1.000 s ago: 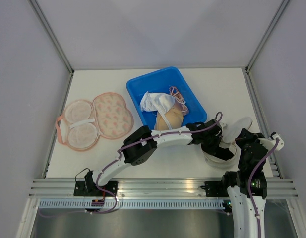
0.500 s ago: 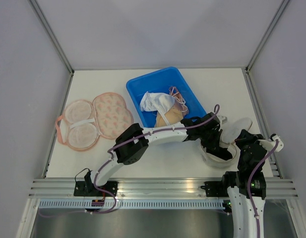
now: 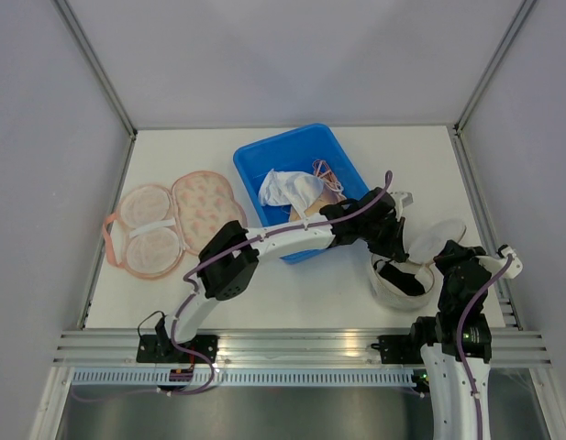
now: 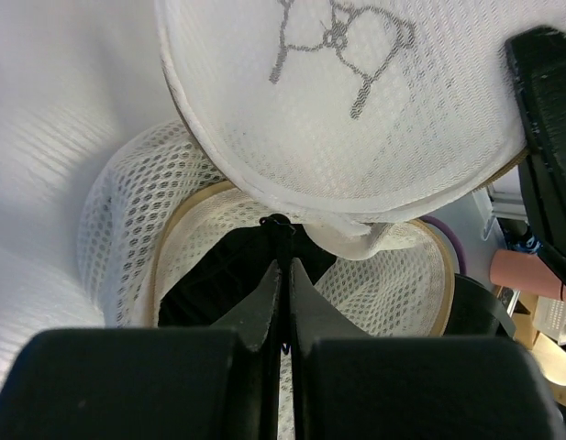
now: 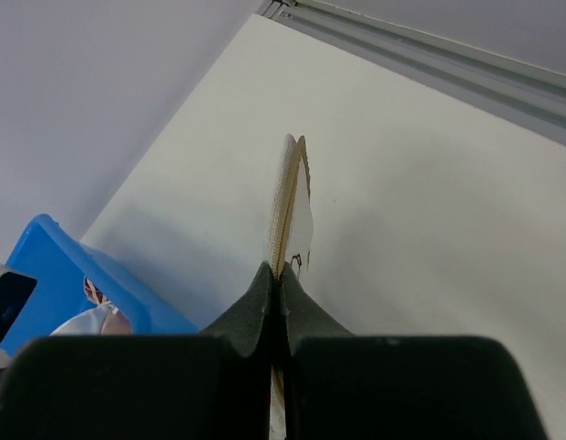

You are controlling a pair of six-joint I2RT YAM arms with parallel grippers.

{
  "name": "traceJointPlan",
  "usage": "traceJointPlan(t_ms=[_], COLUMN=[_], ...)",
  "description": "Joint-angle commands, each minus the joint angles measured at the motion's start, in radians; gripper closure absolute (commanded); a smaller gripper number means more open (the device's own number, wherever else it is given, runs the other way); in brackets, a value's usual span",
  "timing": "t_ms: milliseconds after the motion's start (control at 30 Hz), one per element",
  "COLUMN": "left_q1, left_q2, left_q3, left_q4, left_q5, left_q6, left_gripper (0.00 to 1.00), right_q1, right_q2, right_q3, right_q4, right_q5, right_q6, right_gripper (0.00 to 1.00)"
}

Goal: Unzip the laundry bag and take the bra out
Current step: Pick up the bra from the laundry bag.

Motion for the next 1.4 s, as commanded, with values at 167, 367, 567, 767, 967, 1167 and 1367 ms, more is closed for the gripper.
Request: traceJointPlan(t_ms=[167,367,567,767,967,1167,1367], left_q1=[0.019,0.019,0.019,0.024,0.022,0.022,0.033], left_q2=[-0.109,-0.132,-0.177,-0.22,-0.273,-0.328,-0.355], left_q3=[0.079,0.193,0.225,0.316,0.353,0.34,0.354], left_q4=[0.006,-0.005,-0.024,-0.001,0.093,0.145,0.171], left_q5=[-0.002,0.022,-0.025,-0.062,-0.074,-0.122,-0.208], left_q6=[-0.004,-0.008,0.028,0.088,0.088,0.11,0.122], left_gripper=[0.98,0.98,0.98,0.98,0.98,0.98,0.98], right_q1=[-0.002,-0.002,-0.002,-0.002,-0.002,-0.002,-0.004], right_q2=[0.02,0.041,0.044,0.059,0.136,0.217,0.354], right_q3=[0.025,0.046,0.046,0.019,-0.001,0.006,0.054], right_q4=[0.018,0.026,0.027,0.041,0.073,0.101,0.118], right_q5=[0.054,0.057,0.057,0.057,0.034,0.016,0.057], right_q6=[-0.003,-0.014,-0.021,-0.014,-0.001,-0.01,-0.053], right_gripper=[0.99,1.0,1.0,1.0,1.0,1.0,1.0])
